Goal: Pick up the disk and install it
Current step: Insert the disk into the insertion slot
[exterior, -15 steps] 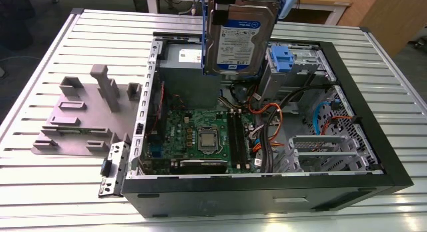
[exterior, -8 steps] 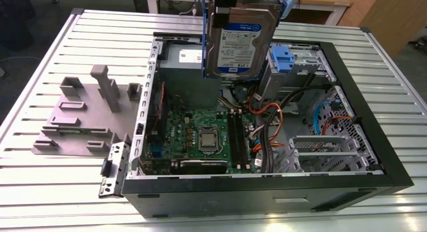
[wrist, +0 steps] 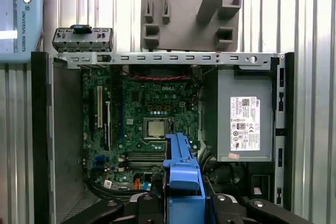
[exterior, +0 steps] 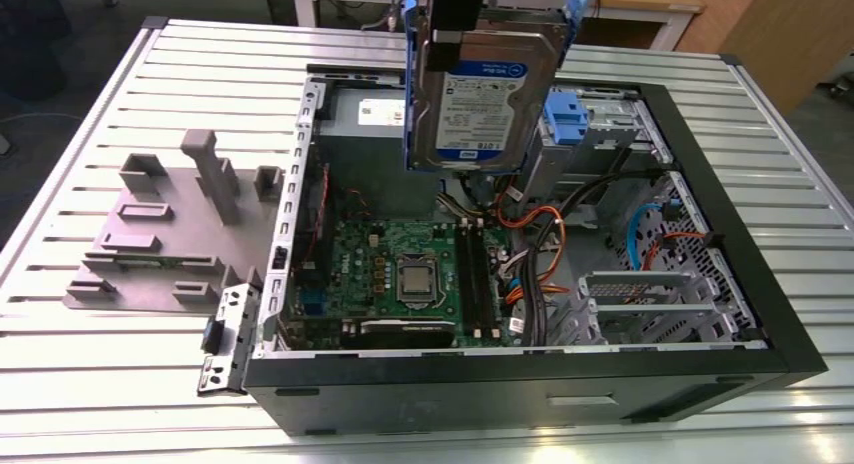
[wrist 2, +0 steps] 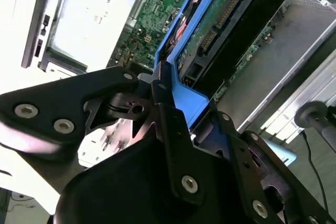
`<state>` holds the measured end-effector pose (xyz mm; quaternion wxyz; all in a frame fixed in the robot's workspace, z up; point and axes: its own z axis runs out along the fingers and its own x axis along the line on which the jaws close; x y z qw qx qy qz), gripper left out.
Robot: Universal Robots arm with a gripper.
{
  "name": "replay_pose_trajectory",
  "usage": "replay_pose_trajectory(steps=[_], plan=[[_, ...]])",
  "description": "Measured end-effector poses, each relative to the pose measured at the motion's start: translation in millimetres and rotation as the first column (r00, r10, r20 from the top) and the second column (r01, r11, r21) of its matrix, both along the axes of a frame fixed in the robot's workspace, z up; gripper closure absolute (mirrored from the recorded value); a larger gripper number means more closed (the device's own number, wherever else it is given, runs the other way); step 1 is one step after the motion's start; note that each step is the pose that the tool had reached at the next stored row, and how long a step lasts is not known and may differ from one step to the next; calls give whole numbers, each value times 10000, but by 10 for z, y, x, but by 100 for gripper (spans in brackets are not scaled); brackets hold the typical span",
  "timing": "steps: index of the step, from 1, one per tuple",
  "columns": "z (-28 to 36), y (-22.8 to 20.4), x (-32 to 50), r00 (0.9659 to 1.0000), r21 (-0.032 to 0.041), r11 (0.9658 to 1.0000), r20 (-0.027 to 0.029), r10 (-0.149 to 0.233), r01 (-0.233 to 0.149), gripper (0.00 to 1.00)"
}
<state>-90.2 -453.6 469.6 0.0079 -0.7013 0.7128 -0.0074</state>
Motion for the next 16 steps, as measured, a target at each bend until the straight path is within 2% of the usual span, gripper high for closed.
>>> replay_pose_trajectory(steps=[6,16], plan=[[-2,-155,0,10000,0,10000,0,0,0,64],[-4,-366,0,10000,2,10000,1,0,0,64]])
